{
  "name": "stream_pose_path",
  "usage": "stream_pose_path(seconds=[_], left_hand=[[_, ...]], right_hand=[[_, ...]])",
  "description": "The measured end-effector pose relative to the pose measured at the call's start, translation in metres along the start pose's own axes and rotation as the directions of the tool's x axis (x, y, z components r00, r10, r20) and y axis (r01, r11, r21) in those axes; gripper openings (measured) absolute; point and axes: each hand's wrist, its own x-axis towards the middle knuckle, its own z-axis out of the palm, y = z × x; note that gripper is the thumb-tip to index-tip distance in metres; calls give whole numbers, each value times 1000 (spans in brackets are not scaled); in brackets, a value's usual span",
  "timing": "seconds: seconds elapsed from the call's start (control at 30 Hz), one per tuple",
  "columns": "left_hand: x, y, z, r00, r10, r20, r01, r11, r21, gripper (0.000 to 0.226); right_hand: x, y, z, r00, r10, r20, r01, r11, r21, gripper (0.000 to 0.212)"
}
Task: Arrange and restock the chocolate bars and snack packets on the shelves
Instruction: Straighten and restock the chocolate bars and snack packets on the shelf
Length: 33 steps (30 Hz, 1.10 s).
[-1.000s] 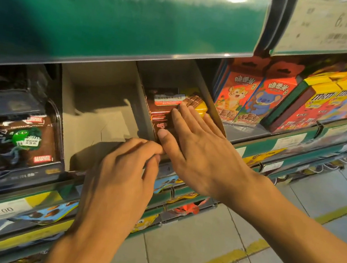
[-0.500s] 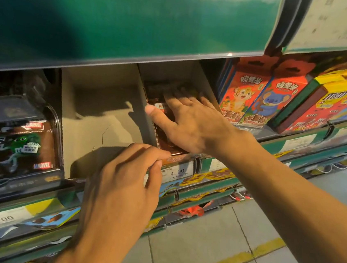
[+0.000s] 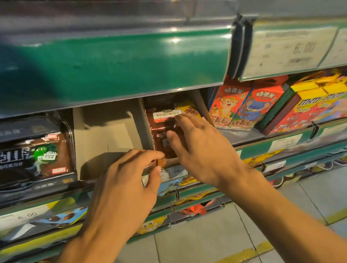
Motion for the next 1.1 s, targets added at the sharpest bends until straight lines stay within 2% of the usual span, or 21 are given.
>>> stream_pose_path(seconds=[0.1, 0.3, 0.47, 0.7, 0.8, 0.97, 1.1], left_hand=[[-1, 12, -14, 996, -81, 42, 82, 996, -45, 30], [-16, 61, -45, 981, -153, 123, 163, 984, -77, 29], [-41, 116, -35, 979, -85, 186, 131, 958, -256, 23], [-68, 228, 22, 968, 36, 247, 61, 926, -374, 28], [-65, 281, 54, 945, 133, 298, 3, 910, -415, 27], [-55, 361, 106, 857, 272, 438, -34, 877, -479, 28], [-49, 409, 140, 772, 347, 532, -52, 869, -493, 32]], right_hand=[[-23, 3, -11, 1000, 22, -8, -22, 999, 40, 38], [-80, 10, -57, 987, 149, -52, -125, 940, 318, 35], [-150, 37, -107, 955, 296, -21, -253, 848, 466, 44], [-268, 113, -151, 877, 478, -47, -396, 776, 491, 49], [-309, 150, -170, 826, 557, -90, -459, 756, 467, 47], [-366, 205, -200, 697, 706, -126, -577, 657, 486, 50], [-395, 239, -213, 587, 797, -142, -617, 554, 558, 64]])
